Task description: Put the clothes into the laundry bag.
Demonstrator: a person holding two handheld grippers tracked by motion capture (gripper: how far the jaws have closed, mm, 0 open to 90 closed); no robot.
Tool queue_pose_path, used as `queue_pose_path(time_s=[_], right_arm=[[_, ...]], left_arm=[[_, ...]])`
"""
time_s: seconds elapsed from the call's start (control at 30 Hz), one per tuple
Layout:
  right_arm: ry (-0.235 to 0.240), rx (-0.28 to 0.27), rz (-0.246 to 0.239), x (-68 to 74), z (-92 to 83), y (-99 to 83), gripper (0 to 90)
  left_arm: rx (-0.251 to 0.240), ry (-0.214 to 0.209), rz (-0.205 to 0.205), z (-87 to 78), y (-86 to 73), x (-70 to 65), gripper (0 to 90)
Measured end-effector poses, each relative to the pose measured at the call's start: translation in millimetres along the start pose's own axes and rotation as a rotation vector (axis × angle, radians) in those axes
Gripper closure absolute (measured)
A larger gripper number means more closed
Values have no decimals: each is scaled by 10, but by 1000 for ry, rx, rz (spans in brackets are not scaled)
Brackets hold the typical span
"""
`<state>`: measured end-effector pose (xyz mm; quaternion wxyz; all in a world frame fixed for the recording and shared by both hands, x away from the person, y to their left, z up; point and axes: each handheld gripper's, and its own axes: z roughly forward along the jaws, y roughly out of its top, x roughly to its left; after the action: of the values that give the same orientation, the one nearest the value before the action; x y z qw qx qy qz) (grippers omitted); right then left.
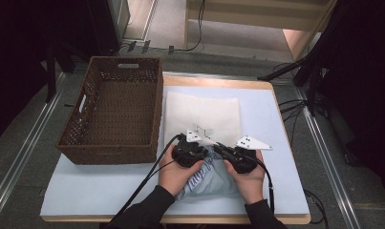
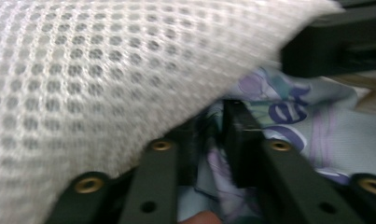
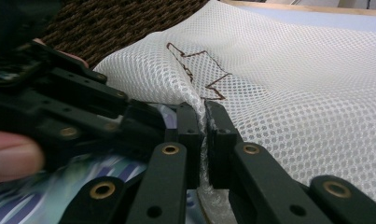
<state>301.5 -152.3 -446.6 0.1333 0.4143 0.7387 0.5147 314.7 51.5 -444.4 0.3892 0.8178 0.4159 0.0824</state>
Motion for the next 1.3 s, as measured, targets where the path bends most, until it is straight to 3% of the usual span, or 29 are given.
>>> queue_pose_path(time_s=[0.2, 0.3, 0.37, 0.47, 0.53, 0.63, 0.7, 0.77, 0.83, 0.97, 1.1, 1.2, 1.3], right_arm=[[-1, -1, 3, -12, -4, 2, 867], [-2, 0, 4, -13, 1, -3, 867], [-2, 0, 4, -16, 0, -4, 867], [-2, 1, 5, -19, 0, -3, 867], [-3, 1, 5, -17, 5, -5, 867], [-3, 1, 1, -5, 9, -4, 867], [-3, 3, -2, 3, 7, -3, 867], [-3, 5, -4, 3, 9, -4, 867], [-2, 5, -2, 4, 9, -4, 867], [2, 0, -2, 16, -1, 7, 867], [8, -4, -2, 25, -11, 13, 867], [6, -4, 1, 18, -16, 12, 868], [5, -1, -7, 10, -12, 8, 867]], left_arm=[[-27, -94, -5, -240, -64, -43, 509], [-30, -146, 21, -370, -99, -95, 452], [-26, -155, 33, -421, -143, -134, 406], [33, -168, 68, -386, -253, -214, 335], [76, -150, 92, -299, -315, -248, 323], [120, -132, 86, -181, -358, -240, 455], [123, -143, 72, -160, -338, -213, 602], [114, -158, 33, -159, -288, -186, 738], [103, -165, 1, -149, -227, -140, 772], [60, -150, -88, -97, -117, -22, 779], [2, -63, -118, -41, -60, 43, 779], [-45, 55, -89, 0, -73, 52, 778], [-47, 80, -62, 34, -97, 30, 742]])
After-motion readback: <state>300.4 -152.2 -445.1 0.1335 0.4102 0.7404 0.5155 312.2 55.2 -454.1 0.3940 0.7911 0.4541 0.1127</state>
